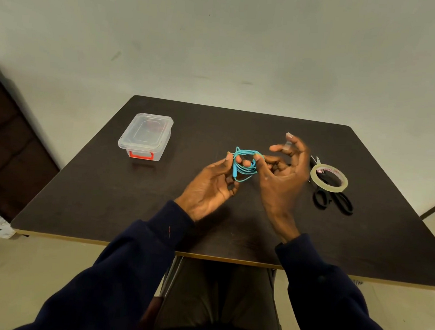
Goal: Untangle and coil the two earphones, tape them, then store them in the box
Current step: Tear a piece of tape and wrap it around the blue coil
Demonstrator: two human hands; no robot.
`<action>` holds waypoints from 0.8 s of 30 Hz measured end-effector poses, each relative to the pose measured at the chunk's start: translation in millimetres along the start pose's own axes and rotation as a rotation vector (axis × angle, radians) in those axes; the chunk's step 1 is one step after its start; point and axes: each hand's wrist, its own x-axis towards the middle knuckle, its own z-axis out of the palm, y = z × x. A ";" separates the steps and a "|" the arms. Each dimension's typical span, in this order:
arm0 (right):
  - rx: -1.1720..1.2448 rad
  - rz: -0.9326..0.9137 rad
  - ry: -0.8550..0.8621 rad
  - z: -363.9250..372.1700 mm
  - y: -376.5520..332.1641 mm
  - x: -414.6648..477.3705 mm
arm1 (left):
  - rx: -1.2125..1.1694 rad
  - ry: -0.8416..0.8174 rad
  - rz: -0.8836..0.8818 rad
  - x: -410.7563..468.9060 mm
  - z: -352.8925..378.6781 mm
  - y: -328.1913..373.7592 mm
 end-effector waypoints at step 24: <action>0.041 0.050 -0.009 -13.8 1.3 -2.4 | 0.217 0.004 0.019 19.1 24.6 23.8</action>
